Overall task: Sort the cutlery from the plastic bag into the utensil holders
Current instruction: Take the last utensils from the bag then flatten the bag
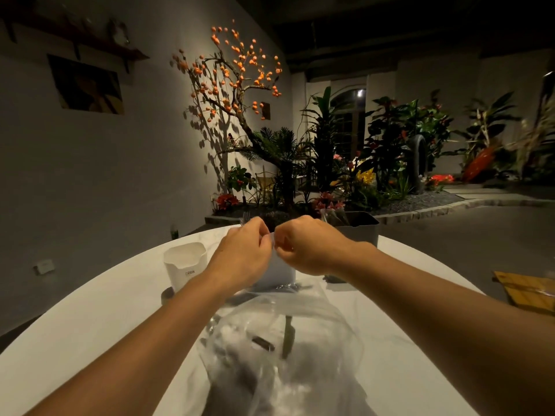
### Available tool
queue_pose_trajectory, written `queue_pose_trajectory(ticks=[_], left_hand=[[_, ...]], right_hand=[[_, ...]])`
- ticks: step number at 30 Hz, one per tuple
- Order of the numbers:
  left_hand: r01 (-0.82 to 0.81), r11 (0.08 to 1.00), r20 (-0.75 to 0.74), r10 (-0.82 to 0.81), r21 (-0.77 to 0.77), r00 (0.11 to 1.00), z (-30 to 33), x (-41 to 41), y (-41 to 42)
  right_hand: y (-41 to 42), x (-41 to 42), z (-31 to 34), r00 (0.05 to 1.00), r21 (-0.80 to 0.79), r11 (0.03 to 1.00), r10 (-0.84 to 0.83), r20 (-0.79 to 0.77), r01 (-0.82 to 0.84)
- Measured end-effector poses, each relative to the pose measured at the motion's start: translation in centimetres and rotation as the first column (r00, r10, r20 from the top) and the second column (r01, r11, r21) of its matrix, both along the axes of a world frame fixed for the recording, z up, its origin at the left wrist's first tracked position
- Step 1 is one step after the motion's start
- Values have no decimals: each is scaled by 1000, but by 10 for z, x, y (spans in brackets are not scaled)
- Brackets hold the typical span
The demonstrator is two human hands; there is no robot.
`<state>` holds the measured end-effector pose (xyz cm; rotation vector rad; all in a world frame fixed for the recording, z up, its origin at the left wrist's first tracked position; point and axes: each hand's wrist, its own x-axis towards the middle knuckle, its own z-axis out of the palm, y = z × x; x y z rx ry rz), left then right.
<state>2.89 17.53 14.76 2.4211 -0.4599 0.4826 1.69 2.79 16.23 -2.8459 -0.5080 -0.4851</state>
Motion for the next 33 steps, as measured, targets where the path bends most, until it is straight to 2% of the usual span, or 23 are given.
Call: queue_pose_trajectory(ticks=[6,9,13,17,19,22,25,28,31,33], left_hand=[[52,998,-307,-42,24,951,-23,-60,8],[54,979,-323,13,196,946,-52,-71,14],[38,924,-290,79,380,954,-92,-79,25],[113,851,-399,120,514,909,-113,-74,34],[129,849,-399,102,512,911,-118,-72,34],[57,868,-255,82,494,964,-125,-65,33],[-32,936,-153,91,351,984,-134,-57,32],[-123,964,-65,142,235,988,-140,-53,34],[-171,973,-26,178,154,984,-142,-50,35],[-170,972,-28,177,163,984,-143,-49,35]], right_hand=[[6,-56,-15,977,49,997,65,-202,-56],[10,-68,-39,923,-12,997,61,-380,-71],[17,-67,-77,908,-285,955,-51,-416,-77],[19,-58,-104,887,-271,961,-80,-455,-53],[20,-53,-114,887,-247,967,-61,-457,-60],[21,-45,-126,895,-222,973,-48,-443,-58],[22,-37,-134,911,-235,970,-47,-409,-55],[20,-32,-152,909,-125,991,-12,-416,-44],[16,-29,-170,969,47,999,28,-246,-17],[18,-28,-170,989,83,996,43,-142,-32]])
